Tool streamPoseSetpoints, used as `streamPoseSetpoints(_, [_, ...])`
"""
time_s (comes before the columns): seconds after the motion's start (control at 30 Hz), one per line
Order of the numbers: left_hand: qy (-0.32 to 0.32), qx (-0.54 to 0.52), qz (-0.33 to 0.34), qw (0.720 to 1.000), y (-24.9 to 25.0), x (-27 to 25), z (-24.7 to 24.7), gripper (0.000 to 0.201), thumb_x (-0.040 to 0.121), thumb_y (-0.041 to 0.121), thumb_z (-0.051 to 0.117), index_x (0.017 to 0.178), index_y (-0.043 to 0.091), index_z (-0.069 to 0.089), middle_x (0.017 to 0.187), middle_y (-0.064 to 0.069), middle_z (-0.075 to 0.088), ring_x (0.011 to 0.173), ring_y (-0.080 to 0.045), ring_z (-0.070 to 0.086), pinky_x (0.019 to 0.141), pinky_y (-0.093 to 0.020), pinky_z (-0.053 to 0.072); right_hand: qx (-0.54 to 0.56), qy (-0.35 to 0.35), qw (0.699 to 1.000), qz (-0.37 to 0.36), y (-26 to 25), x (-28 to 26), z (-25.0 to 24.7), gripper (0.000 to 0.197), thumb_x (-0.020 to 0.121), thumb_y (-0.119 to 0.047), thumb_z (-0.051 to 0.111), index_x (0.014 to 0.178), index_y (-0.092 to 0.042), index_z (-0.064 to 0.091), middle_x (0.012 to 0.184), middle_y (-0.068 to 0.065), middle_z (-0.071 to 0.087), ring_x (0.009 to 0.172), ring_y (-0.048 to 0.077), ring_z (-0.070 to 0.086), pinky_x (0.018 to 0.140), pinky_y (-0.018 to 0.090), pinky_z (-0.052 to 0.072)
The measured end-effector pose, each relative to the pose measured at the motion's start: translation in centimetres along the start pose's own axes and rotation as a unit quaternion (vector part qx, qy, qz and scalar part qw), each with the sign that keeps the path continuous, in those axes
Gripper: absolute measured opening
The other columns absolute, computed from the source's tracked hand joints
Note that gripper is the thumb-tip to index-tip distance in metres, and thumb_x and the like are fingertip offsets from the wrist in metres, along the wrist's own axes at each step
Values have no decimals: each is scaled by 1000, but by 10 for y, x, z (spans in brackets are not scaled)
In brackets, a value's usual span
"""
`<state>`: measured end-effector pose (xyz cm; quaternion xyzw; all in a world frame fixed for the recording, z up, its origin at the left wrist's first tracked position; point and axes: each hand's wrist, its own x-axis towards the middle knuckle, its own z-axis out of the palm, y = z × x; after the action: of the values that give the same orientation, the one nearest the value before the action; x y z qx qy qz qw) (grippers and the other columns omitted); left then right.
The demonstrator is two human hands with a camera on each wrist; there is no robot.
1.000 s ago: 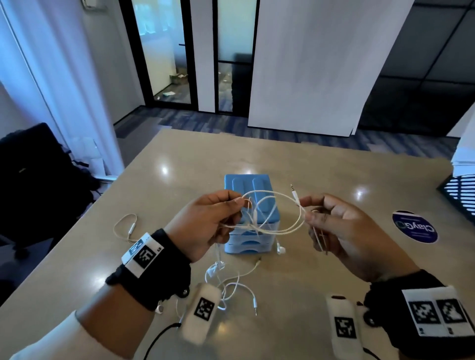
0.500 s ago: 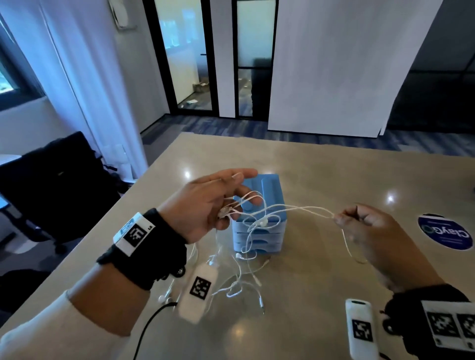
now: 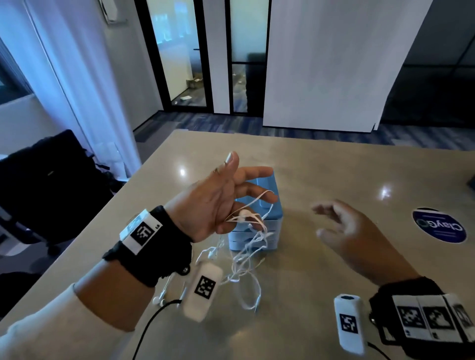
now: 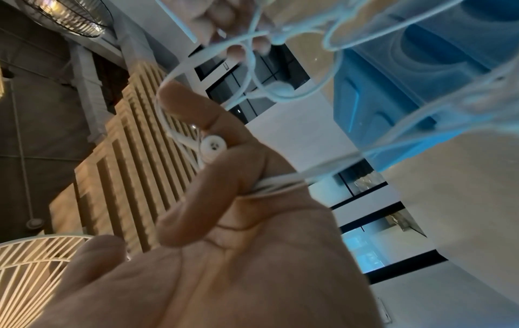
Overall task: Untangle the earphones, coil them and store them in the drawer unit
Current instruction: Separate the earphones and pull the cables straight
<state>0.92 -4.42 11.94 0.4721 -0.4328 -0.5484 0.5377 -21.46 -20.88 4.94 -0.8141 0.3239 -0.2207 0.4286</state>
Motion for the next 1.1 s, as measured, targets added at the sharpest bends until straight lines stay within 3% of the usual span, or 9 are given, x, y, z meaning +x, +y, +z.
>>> streamPoseSetpoints(0.07, [-13,-11,-4,1000,0,6,5,97,70,84,51,142,19,47,131,-26,57,73,-24,67,35,-19,26,63,-86,993,-57,-17,0,11,73,70,-34,78,135,-45,47,131,-19,63,129,-6,53,111,31,40])
streamPoseSetpoints(0.17, [-34,-47,5,998,1,10,9,100,70,83,53,146,19,40,131,-25,57,75,-26,66,35,-21,40,37,-180,982,-53,-33,1,32,107,73,-32,91,154,-40,22,118,-28,58,112,-22,54,92,10,46])
streamPoseSetpoints(0.23, [-47,-73,13,996,3,9,8,100,70,81,54,148,19,37,133,-26,56,73,-25,67,38,-24,46,40,-195,979,-49,-33,0,44,88,77,-26,89,148,-36,37,115,-19,65,108,-13,61,92,17,52])
streamPoseSetpoints(0.37, [-24,-75,5,997,5,3,-2,97,72,78,58,148,21,38,133,-22,57,97,-41,66,38,-25,46,109,-145,983,-40,-27,-4,42,30,95,-4,67,119,-22,66,92,4,77,79,31,72,79,40,60])
streamPoseSetpoints(0.5, [94,70,-21,993,-5,-4,-14,64,77,42,75,135,24,54,121,-16,65,86,-27,67,42,-24,46,141,-62,988,-2,-29,-7,13,21,100,-3,58,112,-17,69,65,2,65,53,19,50,48,24,44])
streamPoseSetpoints(0.7, [76,357,-120,923,-26,-14,-26,44,81,23,79,121,31,62,96,5,72,72,-13,67,47,-24,45,118,-22,992,-32,-30,-7,-21,9,94,-9,67,93,-17,70,67,6,67,52,16,40,47,23,33])
streamPoseSetpoints(0.87, [71,363,-116,922,-32,-22,-30,4,89,20,71,91,18,73,81,-4,74,48,-8,49,47,-22,42,70,-25,997,-17,-18,-8,-31,13,91,-14,72,86,-24,78,67,6,65,49,6,43,48,18,34])
streamPoseSetpoints(1.0, [115,332,-85,932,-30,-28,-37,9,91,20,69,91,19,77,65,-1,68,42,-10,41,42,-19,36,90,-54,994,9,-11,-11,-34,9,87,-28,73,87,-25,81,68,11,65,54,23,35,53,30,27])
streamPoseSetpoints(1.1, [178,283,-42,941,-29,-30,-45,14,91,17,67,88,24,79,57,2,59,45,-12,37,44,-21,32,113,-46,992,25,-7,-12,-38,37,75,-55,70,81,-19,79,64,18,59,57,26,33,53,32,28])
